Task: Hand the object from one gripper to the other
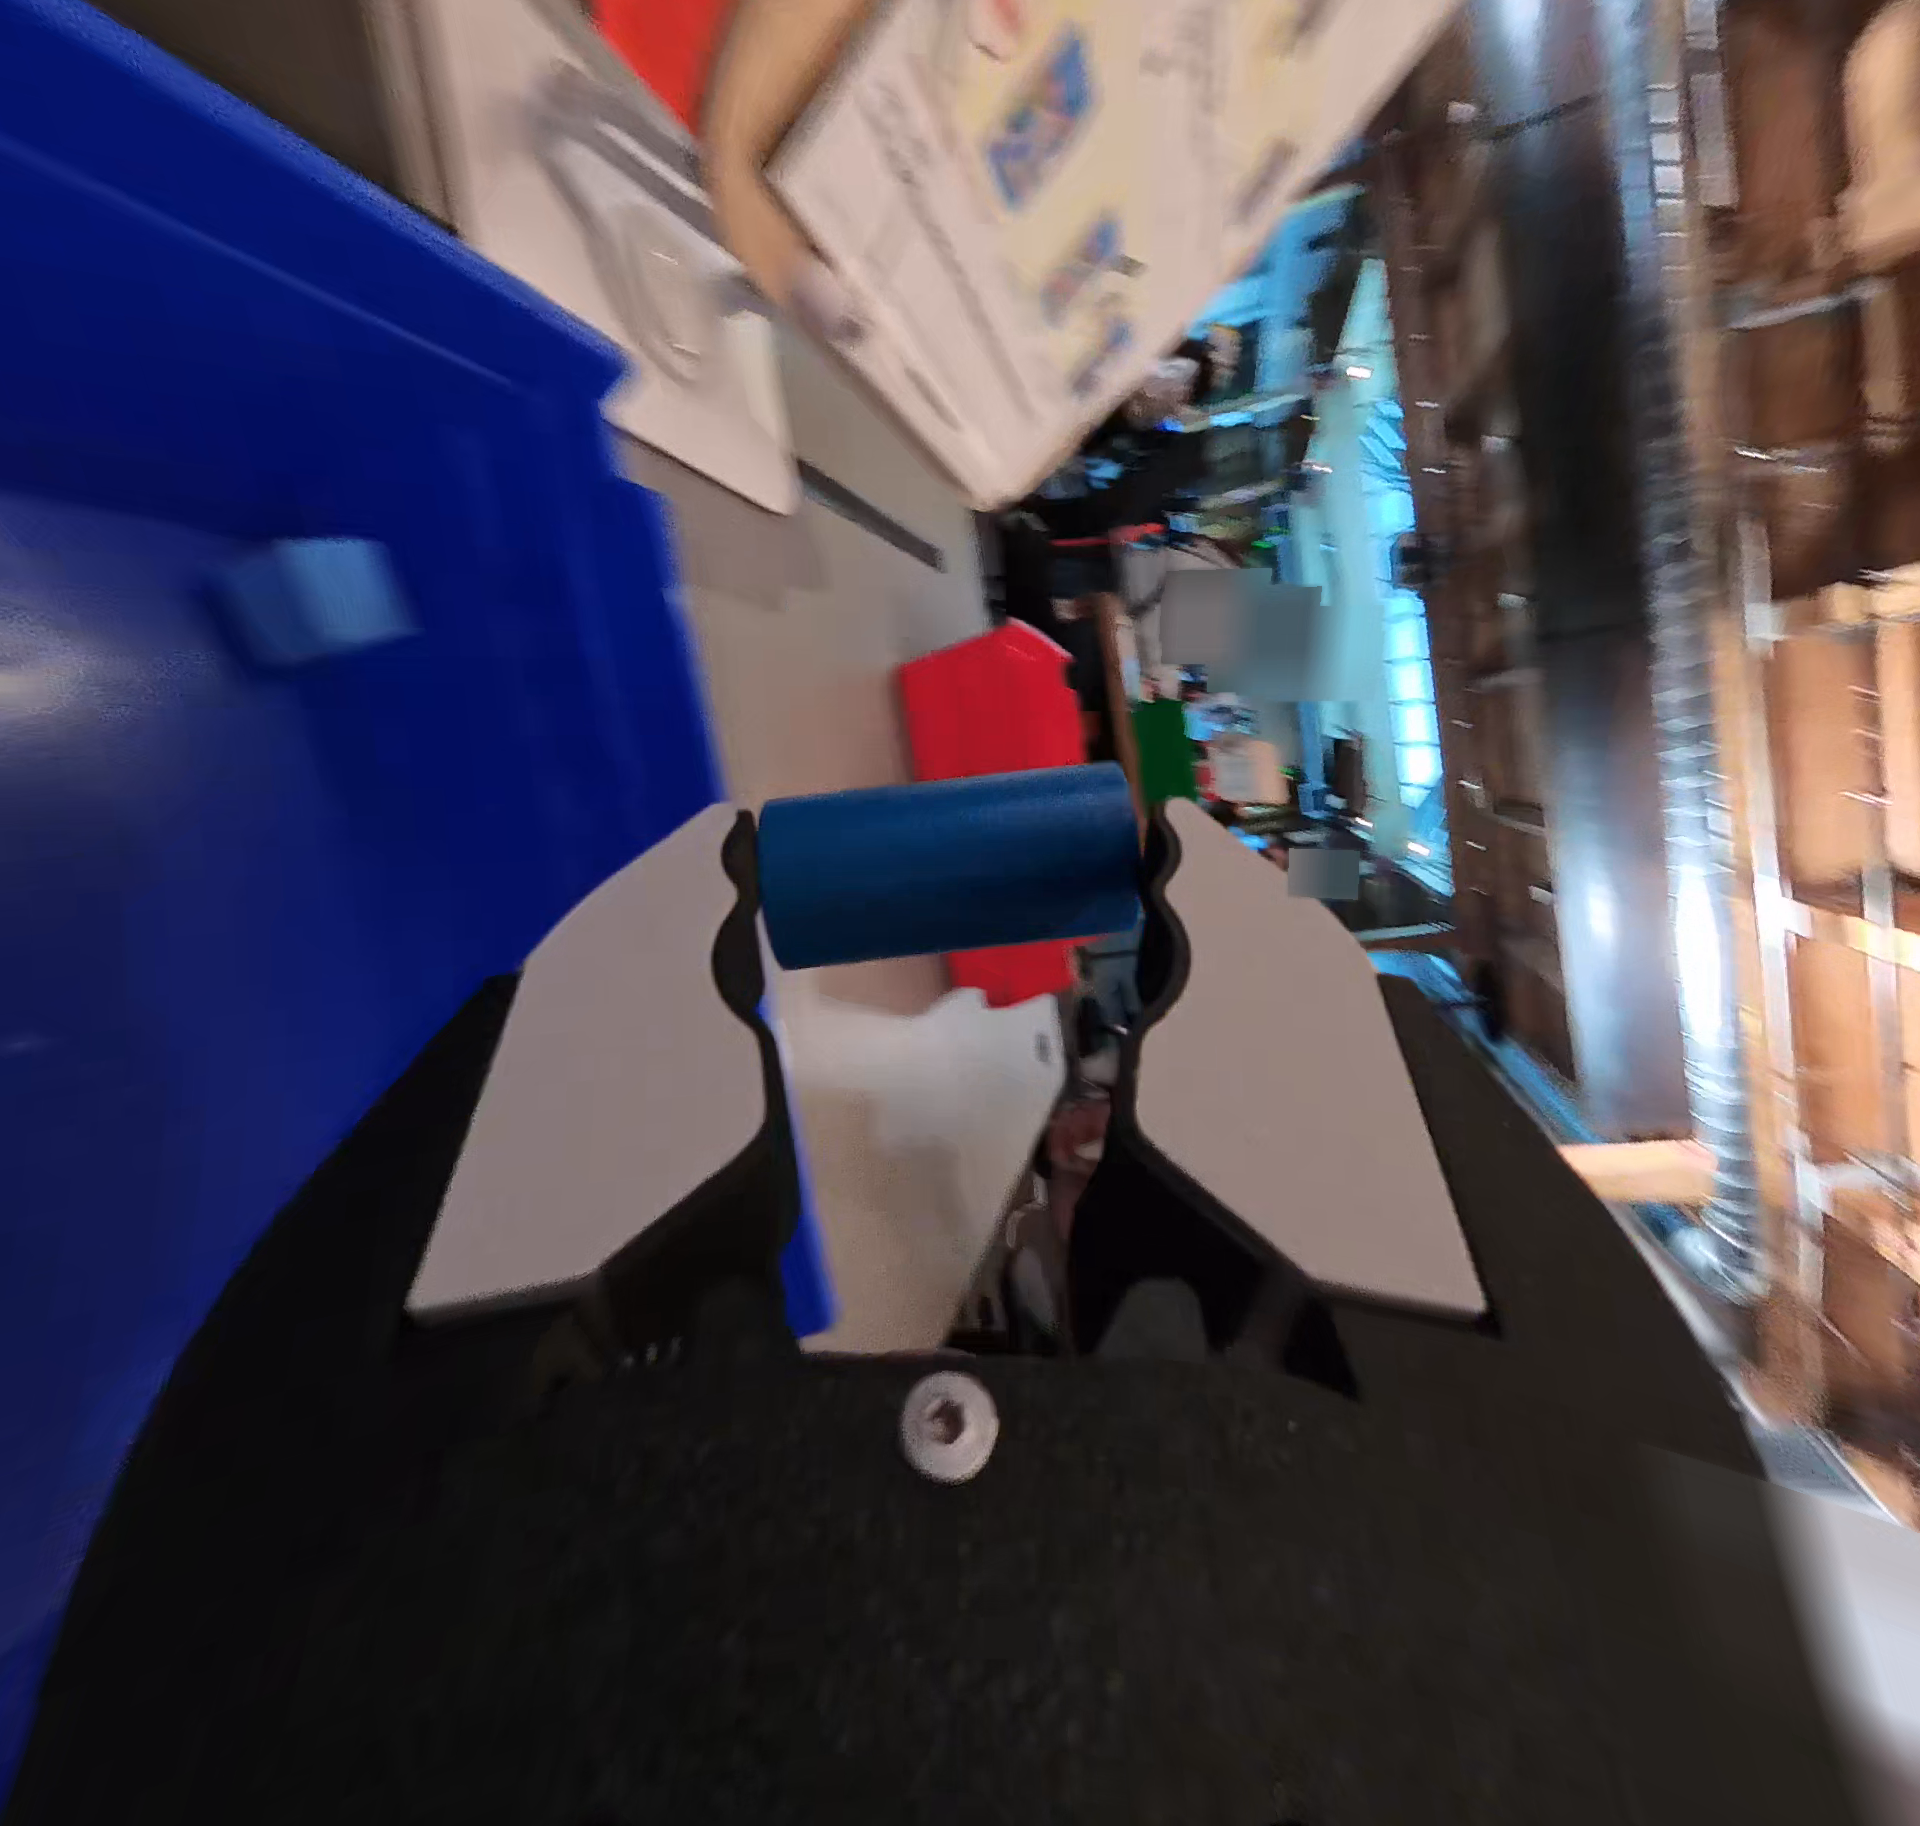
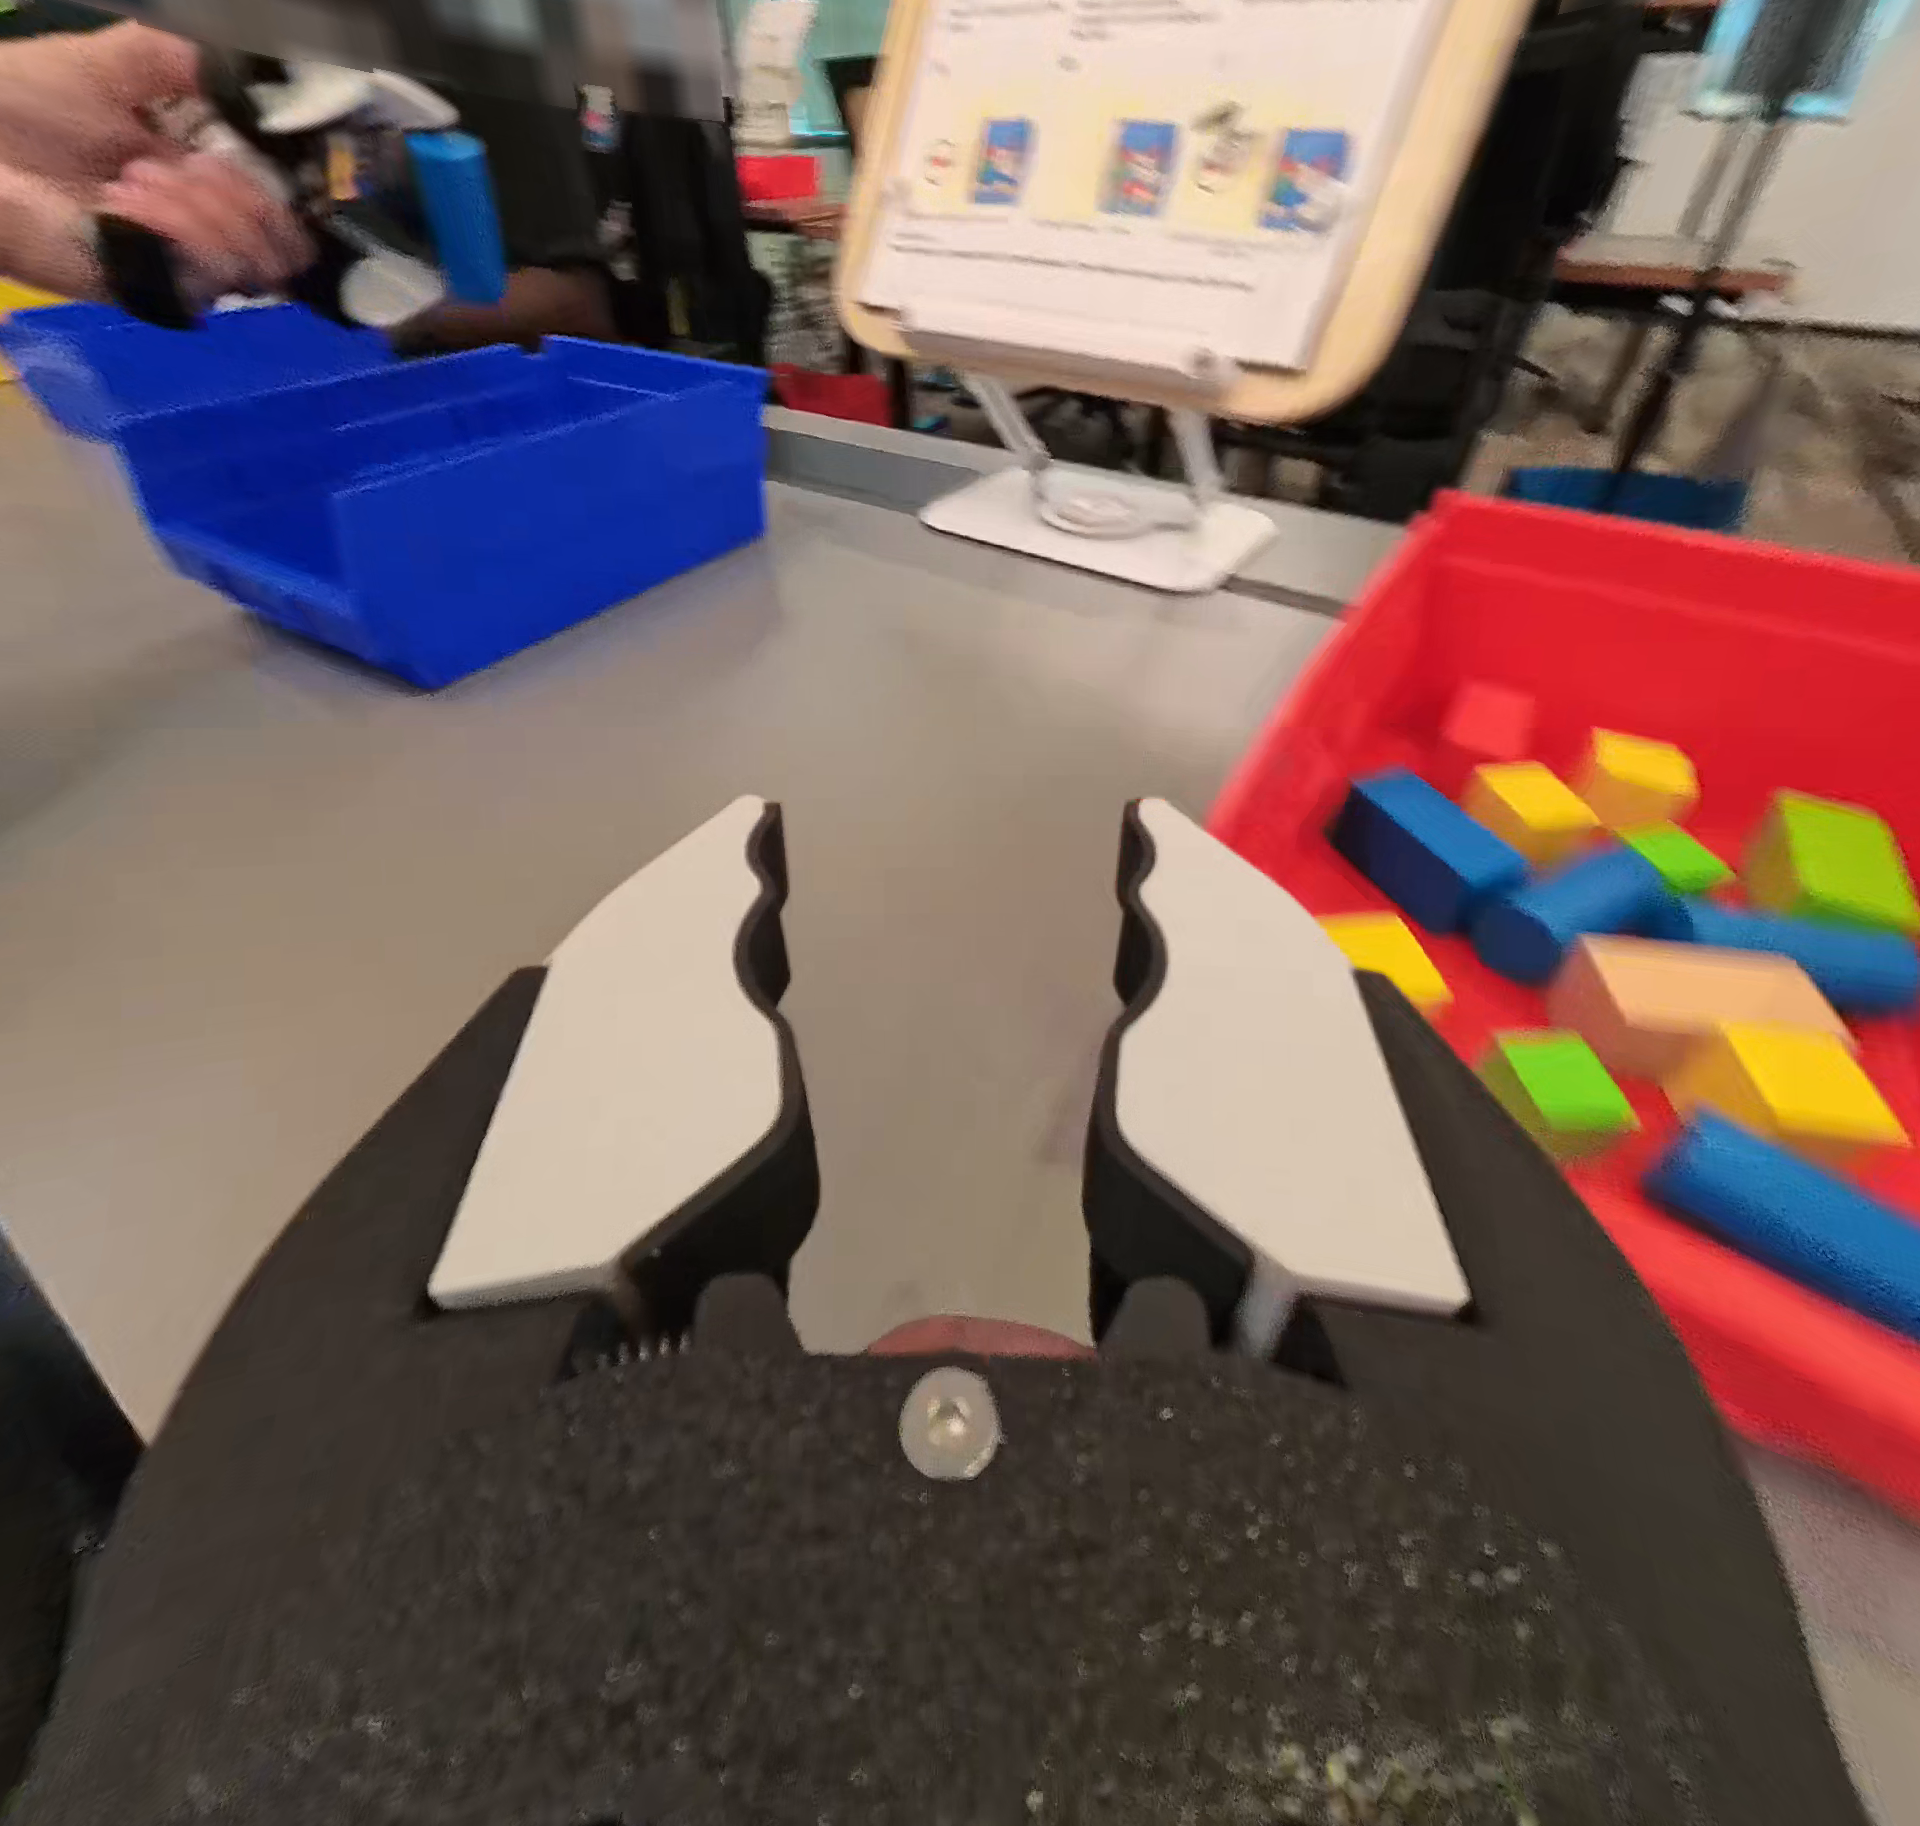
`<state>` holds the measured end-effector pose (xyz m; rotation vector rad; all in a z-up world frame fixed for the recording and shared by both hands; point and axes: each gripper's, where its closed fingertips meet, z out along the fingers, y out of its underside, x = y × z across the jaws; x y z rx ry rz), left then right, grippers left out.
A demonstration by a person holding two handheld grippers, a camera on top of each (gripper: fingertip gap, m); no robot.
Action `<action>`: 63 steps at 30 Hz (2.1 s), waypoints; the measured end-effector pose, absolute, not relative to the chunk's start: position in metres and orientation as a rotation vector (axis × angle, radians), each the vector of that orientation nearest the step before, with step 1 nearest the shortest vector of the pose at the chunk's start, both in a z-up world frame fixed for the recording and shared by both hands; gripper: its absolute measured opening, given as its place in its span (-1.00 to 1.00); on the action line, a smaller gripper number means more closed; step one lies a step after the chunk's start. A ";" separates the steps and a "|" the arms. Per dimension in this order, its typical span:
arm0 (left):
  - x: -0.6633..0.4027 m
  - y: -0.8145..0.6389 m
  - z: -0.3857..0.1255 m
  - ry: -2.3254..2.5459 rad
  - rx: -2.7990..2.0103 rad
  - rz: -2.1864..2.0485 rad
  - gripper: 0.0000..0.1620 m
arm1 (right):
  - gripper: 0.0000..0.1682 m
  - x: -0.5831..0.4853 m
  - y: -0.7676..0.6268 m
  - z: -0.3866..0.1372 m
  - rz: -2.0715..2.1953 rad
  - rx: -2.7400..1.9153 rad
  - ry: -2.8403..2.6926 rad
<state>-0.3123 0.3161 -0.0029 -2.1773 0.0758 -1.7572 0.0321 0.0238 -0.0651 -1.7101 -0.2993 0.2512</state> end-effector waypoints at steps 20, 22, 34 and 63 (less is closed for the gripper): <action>-0.073 0.076 0.009 0.648 -2.089 -2.512 -0.14 | -0.62 -0.096 0.090 0.001 0.537 -1.494 -0.703; -0.078 0.073 0.004 0.670 -2.067 -2.481 -0.16 | -0.62 -0.095 0.086 -0.003 0.530 -1.511 -0.714; -0.187 -0.024 -0.129 0.893 -2.171 -1.862 -0.34 | -0.61 0.141 0.079 0.085 0.155 -1.689 -0.261; -0.193 -0.032 -0.123 0.923 -2.147 -1.870 -0.39 | -0.61 0.141 0.151 -0.192 0.368 -2.909 -0.363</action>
